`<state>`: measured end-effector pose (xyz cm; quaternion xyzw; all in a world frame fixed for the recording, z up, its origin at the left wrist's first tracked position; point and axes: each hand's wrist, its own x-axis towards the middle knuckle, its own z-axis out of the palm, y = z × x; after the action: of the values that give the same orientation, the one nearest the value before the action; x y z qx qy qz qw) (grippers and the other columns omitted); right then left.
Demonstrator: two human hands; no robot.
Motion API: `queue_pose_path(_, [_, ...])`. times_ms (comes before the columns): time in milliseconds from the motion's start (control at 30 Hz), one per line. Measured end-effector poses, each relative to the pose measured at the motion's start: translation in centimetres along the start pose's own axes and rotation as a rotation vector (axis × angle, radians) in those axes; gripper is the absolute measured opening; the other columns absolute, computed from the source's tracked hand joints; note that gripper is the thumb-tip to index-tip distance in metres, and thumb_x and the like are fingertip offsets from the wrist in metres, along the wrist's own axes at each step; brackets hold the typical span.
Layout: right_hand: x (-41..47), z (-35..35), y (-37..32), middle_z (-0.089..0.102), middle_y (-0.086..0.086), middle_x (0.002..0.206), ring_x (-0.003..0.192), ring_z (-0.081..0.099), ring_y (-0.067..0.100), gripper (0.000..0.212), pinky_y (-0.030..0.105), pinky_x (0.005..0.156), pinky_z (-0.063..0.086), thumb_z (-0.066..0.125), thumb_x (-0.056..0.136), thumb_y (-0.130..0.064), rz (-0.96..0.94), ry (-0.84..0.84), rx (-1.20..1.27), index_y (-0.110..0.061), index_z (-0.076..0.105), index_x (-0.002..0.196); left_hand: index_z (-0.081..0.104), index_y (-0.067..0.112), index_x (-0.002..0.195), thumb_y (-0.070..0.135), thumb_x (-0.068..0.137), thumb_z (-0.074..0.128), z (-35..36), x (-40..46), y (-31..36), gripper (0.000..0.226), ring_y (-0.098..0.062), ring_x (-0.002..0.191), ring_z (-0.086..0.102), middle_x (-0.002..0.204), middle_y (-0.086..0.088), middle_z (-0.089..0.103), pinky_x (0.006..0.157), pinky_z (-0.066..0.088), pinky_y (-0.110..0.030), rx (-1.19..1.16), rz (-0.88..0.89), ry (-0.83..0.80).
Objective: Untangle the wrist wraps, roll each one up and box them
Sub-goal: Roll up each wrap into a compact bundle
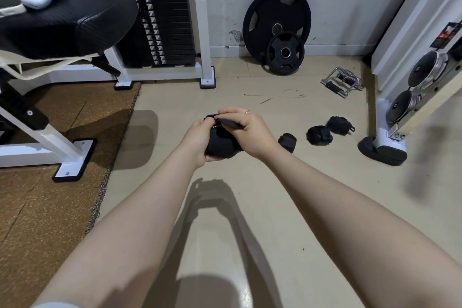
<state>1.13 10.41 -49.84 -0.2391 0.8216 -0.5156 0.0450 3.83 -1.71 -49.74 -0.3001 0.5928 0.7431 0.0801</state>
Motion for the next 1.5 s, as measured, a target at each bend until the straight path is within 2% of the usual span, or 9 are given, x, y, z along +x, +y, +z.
queue_pose_path(233, [0.7,-0.1,-1.0,0.051,0.005,0.137,0.128,0.041,0.019,0.034,0.024,0.107,0.029,0.050,0.092,-0.007,-0.088,-0.080,-0.236,-0.017,0.066,0.119,0.057,0.016,0.119,0.037,0.095,0.046,-1.2,-0.3,0.8,0.034,-0.032,0.090,0.066,0.114,-0.014,0.065,0.063,0.057,-0.045,-0.297,-0.198,-0.095])
queue_pose_path(367, [0.9,-1.7,-0.8,0.055,0.008,0.131,0.121,0.048,0.015,0.028,0.020,0.103,0.032,0.049,0.096,-0.007,-0.017,0.011,-0.066,-0.008,0.065,0.119,0.052,0.019,0.132,0.037,0.089,0.061,-1.5,-1.3,1.7,0.048,-0.031,0.108,0.063,0.128,-0.010,0.058,0.078,0.058,-0.043,-0.153,-0.018,-0.302])
queue_pose_path(500, [0.4,-3.1,-1.1,0.066,0.010,0.112,0.098,0.060,0.018,0.027,0.044,0.085,0.049,0.042,0.101,-0.022,0.164,0.001,0.354,-0.016,0.066,0.109,0.045,0.026,0.138,0.002,0.084,0.066,-1.0,-2.1,1.6,0.062,-0.015,0.084,0.068,0.103,0.003,0.065,0.068,0.056,-0.023,0.050,0.214,-0.303])
queue_pose_path(667, [0.3,-4.0,-1.3,0.058,0.005,0.130,0.119,0.052,0.014,0.029,0.039,0.108,0.039,0.037,0.103,-0.021,0.055,-0.023,0.222,-0.023,0.058,0.123,0.048,0.026,0.136,0.011,0.083,0.071,-0.5,-2.0,1.7,0.059,-0.016,0.091,0.069,0.106,-0.001,0.065,0.069,0.055,-0.023,0.099,0.355,-0.245])
queue_pose_path(767, [-0.3,-4.2,-1.7,0.036,-0.006,0.146,0.133,0.032,0.002,0.047,0.016,0.108,0.026,0.048,0.099,-0.025,-0.047,-0.056,0.014,-0.022,0.037,0.144,0.053,0.022,0.131,0.017,0.083,0.072,-0.4,-2.0,2.3,0.051,-0.013,0.081,0.069,0.102,-0.001,0.065,0.062,0.053,-0.019,0.090,0.375,-0.207])
queue_pose_path(933, [-1.0,-4.4,-2.5,0.029,-0.001,0.151,0.136,0.032,0.010,0.106,0.022,0.103,0.033,0.081,0.071,-0.037,-0.036,-0.157,-0.305,-0.018,0.014,0.151,0.059,0.015,0.123,0.034,0.084,0.070,0.0,-1.9,2.7,0.044,-0.004,0.055,0.059,0.089,0.003,0.065,0.048,0.045,-0.015,0.069,0.304,-0.135])
queue_pose_path(1167, [-0.9,-3.9,-1.4,0.065,0.000,0.096,0.087,0.062,0.022,0.048,0.041,0.077,0.052,0.071,0.078,-0.033,0.002,-0.060,-0.386,-0.014,0.052,0.117,0.062,0.018,0.094,0.053,0.079,0.069,1.2,-2.2,3.2,0.038,-0.006,0.045,0.042,0.073,0.005,0.058,0.037,0.036,-0.011,0.186,0.159,-0.075])
queue_pose_path(1367, [-0.2,-4.6,-1.2,0.051,-0.004,0.129,0.115,0.053,0.012,0.095,0.028,0.094,0.046,0.082,0.070,-0.033,0.182,-0.210,0.006,-0.022,0.026,0.147,0.054,0.020,0.088,0.046,0.082,0.069,1.3,-2.2,3.1,0.030,-0.008,0.049,0.043,0.073,0.003,0.058,0.038,0.036,-0.011,0.160,0.156,-0.061])
queue_pose_path(1500, [-0.5,-3.1,-1.1,0.063,-0.002,0.110,0.099,0.061,0.016,0.060,0.031,0.082,0.052,0.077,0.075,-0.031,0.119,-0.052,-0.088,-0.019,0.049,0.126,0.052,0.022,0.090,0.044,0.083,0.069,2.0,-2.1,2.8,0.029,-0.007,0.047,0.043,0.074,0.004,0.057,0.039,0.036,-0.013,0.225,0.171,-0.006])
